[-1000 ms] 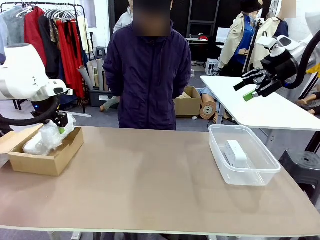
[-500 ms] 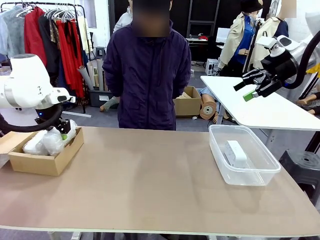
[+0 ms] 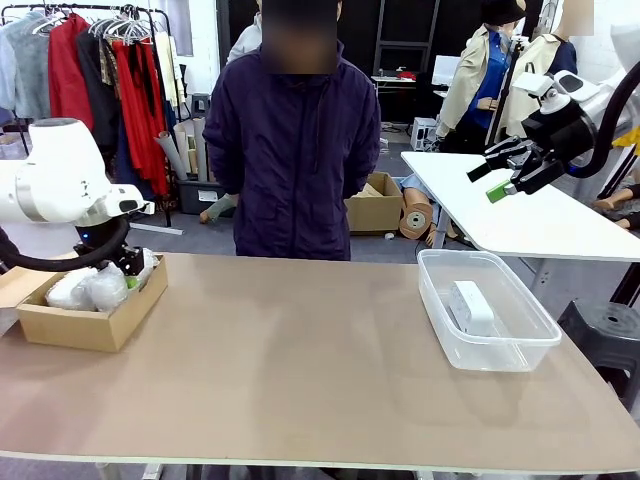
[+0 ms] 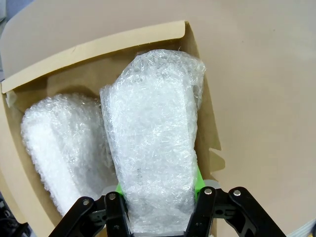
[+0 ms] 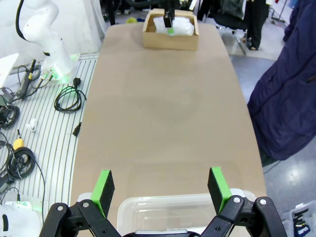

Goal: Separate and place wrapped and unwrapped clocks.
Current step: If the picked Digital clock is wrapped, place it in the Package Box ; if not, place it in the Organizing box.

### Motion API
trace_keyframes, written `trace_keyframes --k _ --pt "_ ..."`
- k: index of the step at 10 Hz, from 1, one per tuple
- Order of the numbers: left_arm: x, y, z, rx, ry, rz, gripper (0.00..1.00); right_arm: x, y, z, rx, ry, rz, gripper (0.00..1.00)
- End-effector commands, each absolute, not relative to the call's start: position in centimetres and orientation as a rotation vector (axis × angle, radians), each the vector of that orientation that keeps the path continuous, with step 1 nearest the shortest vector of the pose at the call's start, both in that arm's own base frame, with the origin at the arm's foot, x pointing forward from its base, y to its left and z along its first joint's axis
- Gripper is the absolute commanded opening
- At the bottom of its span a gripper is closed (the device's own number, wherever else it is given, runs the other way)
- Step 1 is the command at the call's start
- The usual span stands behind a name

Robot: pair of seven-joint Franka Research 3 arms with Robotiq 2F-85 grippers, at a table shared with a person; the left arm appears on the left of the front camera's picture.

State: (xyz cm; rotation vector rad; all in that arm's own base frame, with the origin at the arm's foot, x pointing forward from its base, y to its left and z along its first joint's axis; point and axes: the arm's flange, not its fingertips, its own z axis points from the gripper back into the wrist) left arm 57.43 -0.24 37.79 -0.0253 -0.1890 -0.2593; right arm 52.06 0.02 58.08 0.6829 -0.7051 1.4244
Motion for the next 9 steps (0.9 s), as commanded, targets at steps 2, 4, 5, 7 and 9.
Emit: trace_keyframes --k 2,4,5,7,9 --pt "57.6 0.0 37.2 0.003 -0.191 -0.236 0.18 51.6 0.1 57.9 0.676 -0.706 1.437 1.00" --pt "57.7 0.0 36.9 0.003 -0.177 -0.237 0.55 51.6 0.1 57.9 0.676 -0.706 1.437 1.00" --pt "57.8 0.2 36.9 0.004 -0.175 -0.236 0.74 51.6 0.1 57.9 0.676 -0.706 1.437 1.00" --pt "57.8 0.2 37.0 0.003 -0.174 -0.228 1.00 51.6 0.1 57.9 0.676 -0.706 1.437 1.00" --pt "57.7 0.5 38.2 0.001 -0.179 -0.223 1.00 51.6 0.1 57.9 0.676 -0.706 1.437 1.00"
